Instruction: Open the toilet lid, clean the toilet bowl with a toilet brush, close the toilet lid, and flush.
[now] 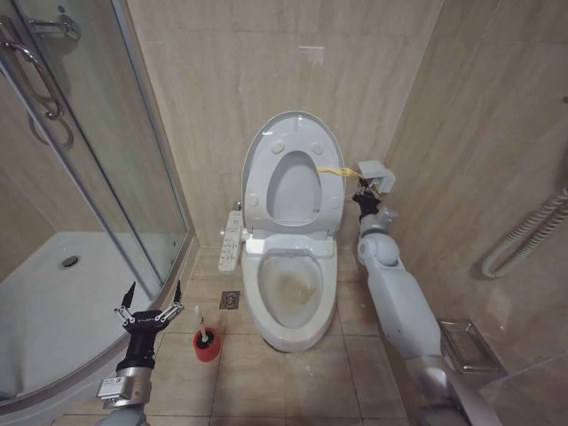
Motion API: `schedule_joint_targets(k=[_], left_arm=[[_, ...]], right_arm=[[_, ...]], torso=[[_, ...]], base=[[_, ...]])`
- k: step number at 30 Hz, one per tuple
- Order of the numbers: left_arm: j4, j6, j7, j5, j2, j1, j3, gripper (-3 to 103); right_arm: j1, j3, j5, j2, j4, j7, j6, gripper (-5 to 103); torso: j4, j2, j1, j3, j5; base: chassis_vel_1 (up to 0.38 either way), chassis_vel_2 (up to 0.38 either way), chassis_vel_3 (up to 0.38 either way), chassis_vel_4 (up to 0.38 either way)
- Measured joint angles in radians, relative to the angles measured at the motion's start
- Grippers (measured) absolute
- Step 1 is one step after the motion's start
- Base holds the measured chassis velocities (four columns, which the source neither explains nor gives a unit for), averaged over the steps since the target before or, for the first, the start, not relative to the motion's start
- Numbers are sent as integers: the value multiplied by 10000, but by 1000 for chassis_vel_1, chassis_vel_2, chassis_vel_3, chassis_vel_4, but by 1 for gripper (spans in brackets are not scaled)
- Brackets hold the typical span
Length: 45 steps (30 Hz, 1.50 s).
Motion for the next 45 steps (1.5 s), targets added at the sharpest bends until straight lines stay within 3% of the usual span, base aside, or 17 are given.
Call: schedule_joint_targets(k=[13,30,42,43,45], left_arm=[[0,0,0,0,0,0,0,100],[0,0,0,0,0,0,0,100],[0,0,0,0,0,-2,0,100],[0,0,0,0,0,-2,0,100],[0,0,1,0,0,-2,0,100]], right_arm=[[1525,-556,-283,467,-1091,43,107,2],[963,-593,-53,-126,-366,156,-40,2],[390,-592,153,-578,204,321,-297,2],[354,-594,163,-606,239,321,-305,28],[233,-608,196,-708,347,321,-327,28]], torso=[[8,-1,-1,-1,-2],[18,0,-2,-2,-2],[5,1,-1,-2,-1],[4,1,-1,-2,0],[5,1,-1,-2,0]], base=[[0,0,0,0],[0,0,0,0],[0,0,0,0],[0,0,0,0],[0,0,0,0]])
